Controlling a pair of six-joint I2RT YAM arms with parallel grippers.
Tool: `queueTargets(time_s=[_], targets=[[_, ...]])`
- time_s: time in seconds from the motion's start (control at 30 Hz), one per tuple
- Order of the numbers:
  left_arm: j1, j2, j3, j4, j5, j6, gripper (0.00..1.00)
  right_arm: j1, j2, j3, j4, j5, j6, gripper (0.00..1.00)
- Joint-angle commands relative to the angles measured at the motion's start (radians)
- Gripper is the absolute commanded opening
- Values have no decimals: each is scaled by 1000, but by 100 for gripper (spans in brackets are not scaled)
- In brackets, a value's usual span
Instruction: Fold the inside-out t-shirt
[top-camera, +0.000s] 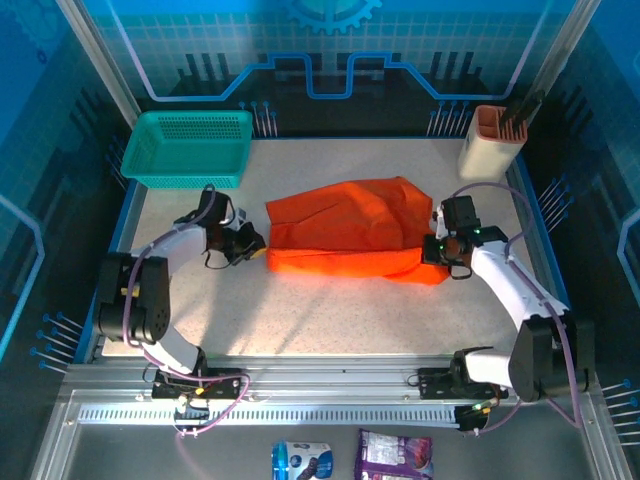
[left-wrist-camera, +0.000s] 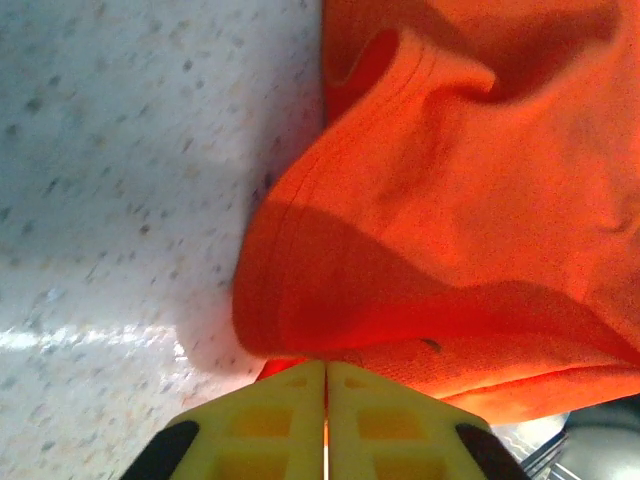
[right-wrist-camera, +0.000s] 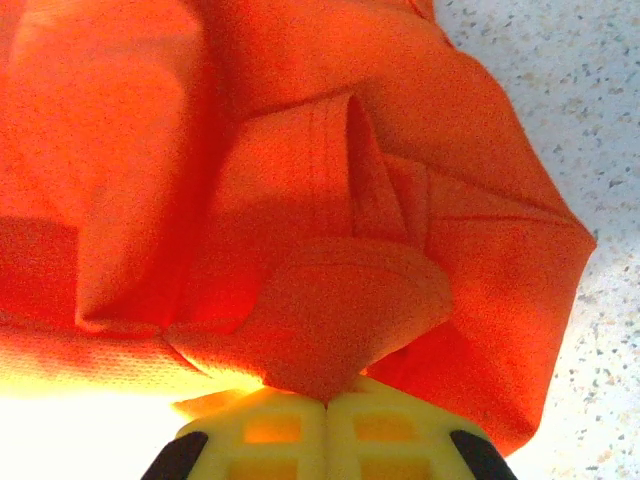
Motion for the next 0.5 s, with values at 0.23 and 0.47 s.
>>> queueTargets(time_s=[0.23, 0.47], targets=[[-25, 20, 50, 48, 26, 39, 36, -23, 76, 34, 75, 45, 9, 0], [-26, -43, -68, 73, 106, 56, 43, -39, 64, 25, 70, 36, -4, 0]])
